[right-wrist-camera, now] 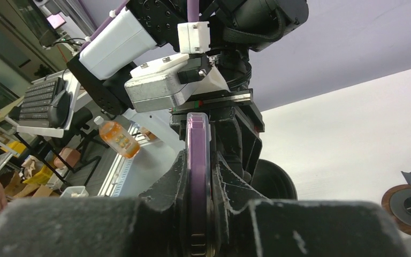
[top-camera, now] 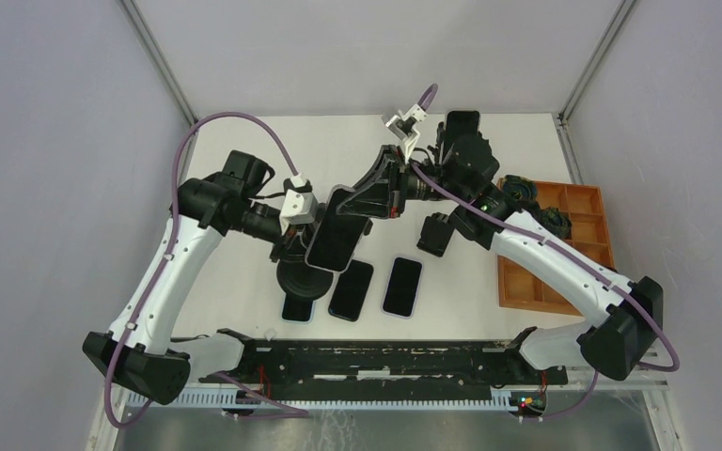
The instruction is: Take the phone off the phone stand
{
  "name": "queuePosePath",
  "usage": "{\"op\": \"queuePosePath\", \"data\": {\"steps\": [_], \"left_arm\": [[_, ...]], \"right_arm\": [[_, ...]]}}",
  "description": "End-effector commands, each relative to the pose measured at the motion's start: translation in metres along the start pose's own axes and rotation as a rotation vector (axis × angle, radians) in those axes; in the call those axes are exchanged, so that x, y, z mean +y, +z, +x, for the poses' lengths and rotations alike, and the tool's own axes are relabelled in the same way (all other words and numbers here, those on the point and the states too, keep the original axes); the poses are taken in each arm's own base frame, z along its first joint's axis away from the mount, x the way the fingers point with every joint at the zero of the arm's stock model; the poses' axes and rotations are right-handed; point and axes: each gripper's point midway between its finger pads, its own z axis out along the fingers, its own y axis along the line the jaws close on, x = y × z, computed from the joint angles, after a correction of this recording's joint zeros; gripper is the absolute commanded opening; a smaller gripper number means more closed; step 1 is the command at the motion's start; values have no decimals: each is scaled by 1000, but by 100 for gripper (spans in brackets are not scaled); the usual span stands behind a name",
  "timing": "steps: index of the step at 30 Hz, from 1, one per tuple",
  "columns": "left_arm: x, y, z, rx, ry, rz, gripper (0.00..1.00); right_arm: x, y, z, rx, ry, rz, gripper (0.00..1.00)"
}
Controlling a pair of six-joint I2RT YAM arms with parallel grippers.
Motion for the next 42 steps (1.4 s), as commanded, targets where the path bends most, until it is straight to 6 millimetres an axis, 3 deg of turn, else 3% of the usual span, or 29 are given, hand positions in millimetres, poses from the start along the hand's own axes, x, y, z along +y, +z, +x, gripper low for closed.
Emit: {"op": "queuePosePath", "data": {"steps": [1, 6, 14, 25, 30, 36, 42], "left_arm": [[-9, -5, 1, 14, 129, -8, 2], [-11, -7, 18, 82, 167, -10, 2], [-10, -6, 34, 124, 189, -9, 2], [1, -2, 34, 98, 123, -57, 2], [-4, 3, 29, 42, 100, -43, 2], [-4, -2, 40, 102, 168, -63, 2], [-6, -2, 47, 125, 191, -61, 2]], "right_arm": [[21, -26, -58, -174, -120, -21, 0], [27, -41, -87, -233, -170, -11, 0], [34, -60, -117, -290, -207, 6, 0], [49, -73, -115, -386, -243, -11, 0], [45, -85, -110, -455, -293, 54, 0], [61, -83, -141, -472, -352, 55, 0], [73, -88, -156, -474, -387, 61, 0]]}}
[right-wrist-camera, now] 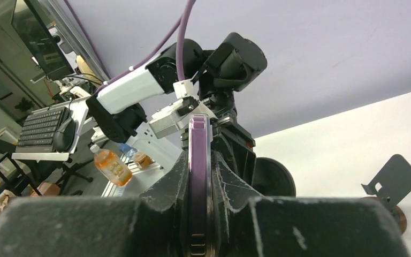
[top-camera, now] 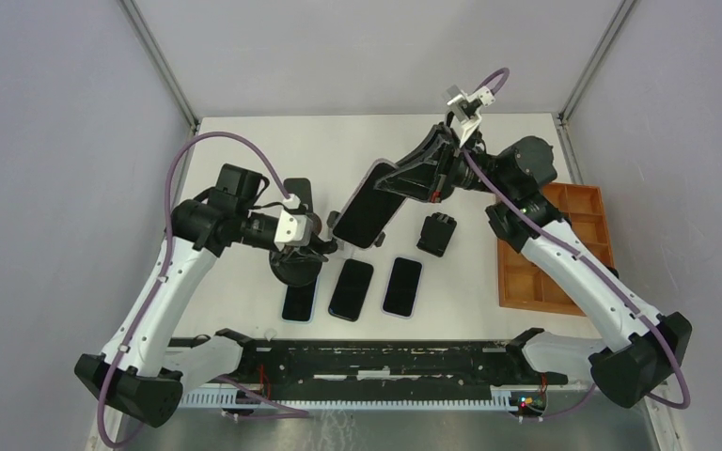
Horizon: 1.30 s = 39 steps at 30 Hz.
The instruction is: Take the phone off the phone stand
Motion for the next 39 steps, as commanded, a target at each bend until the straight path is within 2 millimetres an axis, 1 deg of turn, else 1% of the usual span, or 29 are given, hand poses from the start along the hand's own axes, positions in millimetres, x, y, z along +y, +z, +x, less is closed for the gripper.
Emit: {"op": "queuePosePath", "data": {"steps": [1, 4, 11, 13, 15, 17, 18, 21, 24, 27, 28, 30, 32, 35, 39], "left_arm": [[-30, -8, 29, 123, -70, 41, 2], [-28, -8, 28, 120, -68, 40, 2], [-12, -7, 16, 91, -94, 5, 2], [0, -7, 7, 68, -108, -30, 2], [16, -8, -8, 28, -120, -75, 2], [42, -11, -31, -27, -120, -147, 2], [59, -14, -44, -59, -108, -191, 2], [112, -24, -83, -150, -82, -326, 2], [167, -28, -103, -224, -112, -420, 2], [215, -32, -109, -325, -174, -463, 2], [232, -35, -113, -371, -163, -472, 2], [257, -34, -108, -418, -199, -464, 2], [277, -30, -101, -425, -207, -457, 2], [305, -20, -80, -410, -210, -467, 2], [336, -10, -43, -391, -227, -486, 2]], "right_arm": [[55, -17, -115, -323, -345, 10, 0], [58, -23, -126, -330, -371, 33, 0], [71, -41, -155, -356, -452, 111, 0], [69, -45, -159, -356, -452, 136, 0], [62, -48, -157, -342, -428, 166, 0], [43, -51, -149, -313, -389, 236, 0], [30, -54, -143, -292, -359, 283, 0], [-5, -69, -116, -225, -284, 389, 0], [-25, -84, -86, -179, -242, 437, 0], [-36, -96, -63, -160, -206, 466, 0], [-38, -98, -55, -149, -196, 464, 0], [-41, -100, -43, -132, -180, 460, 0], [-45, -102, -34, -115, -165, 458, 0], [-51, -103, -19, -99, -134, 439, 0], [-60, -101, -8, -84, -96, 403, 0]]}}
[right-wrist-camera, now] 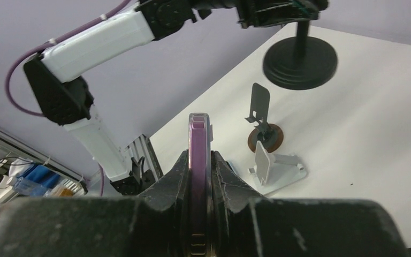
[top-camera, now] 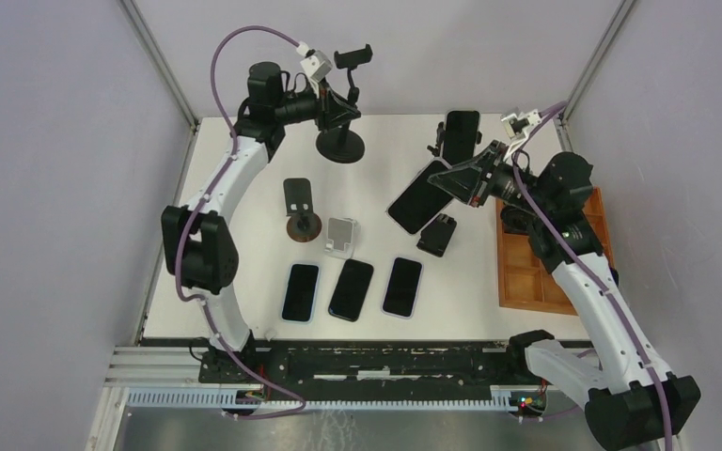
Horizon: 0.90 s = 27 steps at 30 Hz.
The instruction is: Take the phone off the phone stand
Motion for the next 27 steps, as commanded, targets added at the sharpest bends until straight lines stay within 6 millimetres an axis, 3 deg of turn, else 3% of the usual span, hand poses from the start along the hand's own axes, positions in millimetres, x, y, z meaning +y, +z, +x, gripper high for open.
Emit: {"op": "queuePosePath", "data": {"steps": [1, 8, 15, 23, 27], "left_arm": [[20, 10, -37, -118, 104, 17, 2], [67, 27, 17, -110, 88, 29, 2], [80, 36, 77, -76, 125, 87, 2], [91, 35, 122, -72, 95, 105, 9], [95, 34, 135, -72, 102, 103, 18]], "right_arm": [[19, 2, -14, -47, -62, -113, 0], [-6, 20, 6, 30, -2, -140, 0], [-30, 31, 26, 92, 41, -130, 0], [-74, 26, 89, 292, 172, 24, 0], [-83, 17, 111, 372, 187, 90, 0]]}}
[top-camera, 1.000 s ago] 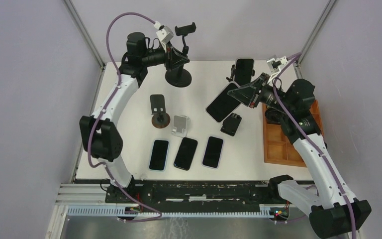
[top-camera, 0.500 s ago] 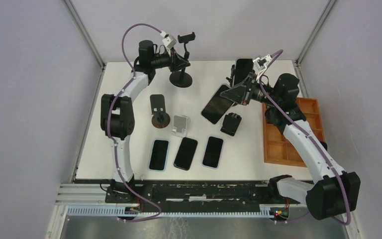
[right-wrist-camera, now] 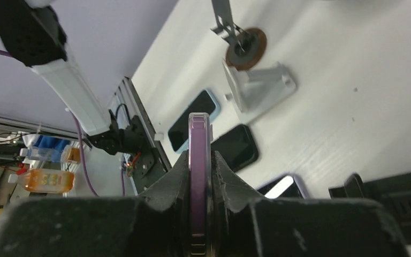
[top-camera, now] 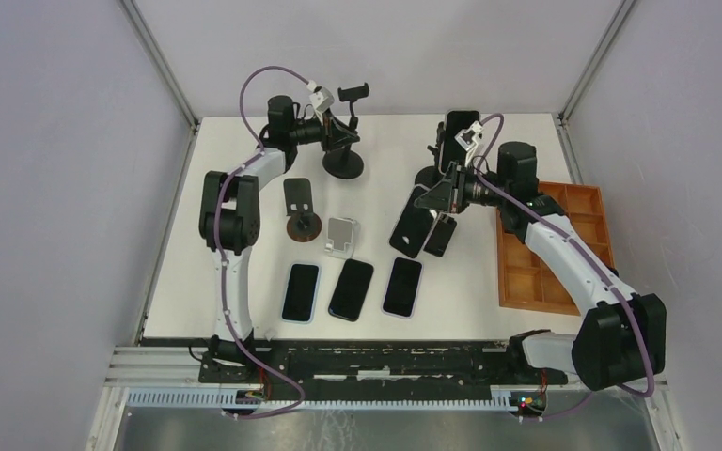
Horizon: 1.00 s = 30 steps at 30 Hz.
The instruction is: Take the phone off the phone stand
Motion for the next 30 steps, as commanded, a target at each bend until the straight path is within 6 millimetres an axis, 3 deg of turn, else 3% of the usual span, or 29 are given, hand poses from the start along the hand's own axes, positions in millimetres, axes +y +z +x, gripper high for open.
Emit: {"op": "queuePosePath", "data": {"steps": [1, 5, 11, 17, 21, 25, 28, 30], "left_arm": [[5, -4, -17, -65, 153, 33, 20], [4, -3, -8, -67, 186, 57, 24], [3, -8, 6, -99, 256, 71, 25], [-5, -14, 15, -134, 316, 78, 31], [-3, -18, 25, -146, 326, 67, 36], [-4, -20, 31, -150, 331, 65, 53], [-2, -23, 31, -155, 344, 50, 64], [0, -27, 23, -164, 362, 34, 79]], "right_arm": [[-7, -6, 18, 73, -10, 70, 0], [-20, -19, 43, 151, 35, 172, 0], [-38, -40, 100, 289, 155, 303, 0], [-47, -49, 153, 361, 276, 332, 0], [-51, -48, 176, 403, 308, 334, 0], [-64, -50, 192, 448, 317, 376, 0], [-70, -47, 191, 431, 296, 392, 0], [-73, -43, 187, 401, 267, 392, 0]]}}
